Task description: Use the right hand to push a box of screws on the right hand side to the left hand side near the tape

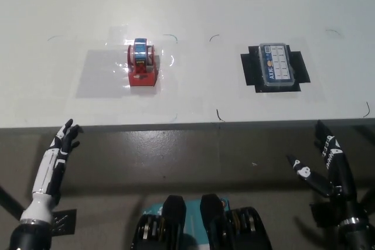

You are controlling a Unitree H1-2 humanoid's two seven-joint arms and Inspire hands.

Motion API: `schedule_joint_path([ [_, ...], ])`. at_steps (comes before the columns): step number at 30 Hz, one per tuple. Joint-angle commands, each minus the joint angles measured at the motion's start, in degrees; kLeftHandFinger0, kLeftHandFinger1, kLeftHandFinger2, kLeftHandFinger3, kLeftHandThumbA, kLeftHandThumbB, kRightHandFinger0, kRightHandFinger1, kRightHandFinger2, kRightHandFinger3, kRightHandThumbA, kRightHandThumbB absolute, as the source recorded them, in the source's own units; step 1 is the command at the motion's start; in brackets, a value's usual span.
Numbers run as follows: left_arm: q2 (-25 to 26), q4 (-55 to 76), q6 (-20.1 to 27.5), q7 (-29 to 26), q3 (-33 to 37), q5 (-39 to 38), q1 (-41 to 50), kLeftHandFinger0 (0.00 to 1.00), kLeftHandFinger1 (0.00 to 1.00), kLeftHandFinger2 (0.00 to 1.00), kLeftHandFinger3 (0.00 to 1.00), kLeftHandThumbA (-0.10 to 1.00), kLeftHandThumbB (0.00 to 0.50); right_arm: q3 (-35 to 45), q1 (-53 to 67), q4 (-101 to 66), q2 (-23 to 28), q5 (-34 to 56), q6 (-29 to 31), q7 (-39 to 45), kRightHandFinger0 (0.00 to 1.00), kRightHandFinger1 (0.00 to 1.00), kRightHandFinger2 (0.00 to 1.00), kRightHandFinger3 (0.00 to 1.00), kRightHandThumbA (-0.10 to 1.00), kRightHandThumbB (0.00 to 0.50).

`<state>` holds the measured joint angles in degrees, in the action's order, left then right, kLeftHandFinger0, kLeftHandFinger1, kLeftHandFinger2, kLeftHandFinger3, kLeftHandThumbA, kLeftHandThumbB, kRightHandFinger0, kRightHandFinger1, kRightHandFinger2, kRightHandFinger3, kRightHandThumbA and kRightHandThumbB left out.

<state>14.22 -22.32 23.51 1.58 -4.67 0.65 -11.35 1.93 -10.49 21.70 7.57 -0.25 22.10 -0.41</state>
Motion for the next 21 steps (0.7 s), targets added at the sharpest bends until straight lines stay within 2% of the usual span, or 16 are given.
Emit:
schedule_joint_path([
  [1,1.18,5.25,3.00,1.09,-0.31,-0.98,1.76,1.00,1.00,1.00,1.00,0.99,0.168,-0.97,2.23,-7.75,1.31,0.38,0.68,2.61,0.98,1.00,1.00,1.00,0.89,0.294],
  [3,1.17,10.05,1.00,1.73,-0.09,-1.14,5.16,1.00,1.00,1.00,1.00,1.00,0.145,-2.31,5.47,-13.11,1.89,-0.45,-0.48,3.71,0.98,1.00,1.00,1.00,0.91,0.251],
  [5,1.35,12.40,0.77,2.35,0.13,-1.35,7.08,1.00,1.00,1.00,1.00,1.00,0.134,-2.94,7.50,-16.24,2.15,-0.39,-0.48,4.18,0.98,1.00,1.00,1.00,0.91,0.236],
  [8,1.66,15.37,2.45,1.02,0.14,2.92,9.13,1.00,1.00,1.00,1.00,1.00,0.112,-3.15,9.76,-20.11,2.05,0.87,-0.86,4.47,0.96,1.00,1.00,1.00,0.90,0.241],
  [9,1.71,16.91,2.54,1.31,0.22,2.77,9.97,1.00,1.00,1.00,1.00,1.00,0.119,-3.09,10.68,-21.64,2.05,0.20,-0.12,4.18,0.96,1.00,1.00,1.00,0.90,0.228],
  [10,1.56,19.27,2.44,2.12,0.52,1.31,10.99,1.00,1.00,1.00,1.00,1.00,0.096,-2.94,11.59,-24.20,1.90,-0.03,-0.28,3.91,0.96,1.00,1.00,1.00,0.91,0.244],
  [12,1.65,21.33,2.45,2.67,0.74,0.47,11.74,1.00,1.00,1.00,1.00,1.00,0.092,-2.89,11.74,-27.12,1.51,1.01,-0.95,3.90,0.95,0.99,1.00,1.00,0.89,0.253],
  [16,1.38,26.10,-0.22,3.60,1.10,-1.44,12.97,1.00,1.00,1.00,1.00,1.00,0.132,-2.19,10.09,-30.41,0.85,1.90,-0.17,3.30,0.93,0.98,1.00,1.00,0.88,0.272],
  [21,0.71,30.05,-2.50,4.62,1.55,-4.20,13.66,1.00,1.00,1.00,1.00,1.00,0.146,-0.75,5.36,-32.77,1.04,2.37,-1.94,2.43,1.00,1.00,1.00,1.00,0.94,0.253],
])
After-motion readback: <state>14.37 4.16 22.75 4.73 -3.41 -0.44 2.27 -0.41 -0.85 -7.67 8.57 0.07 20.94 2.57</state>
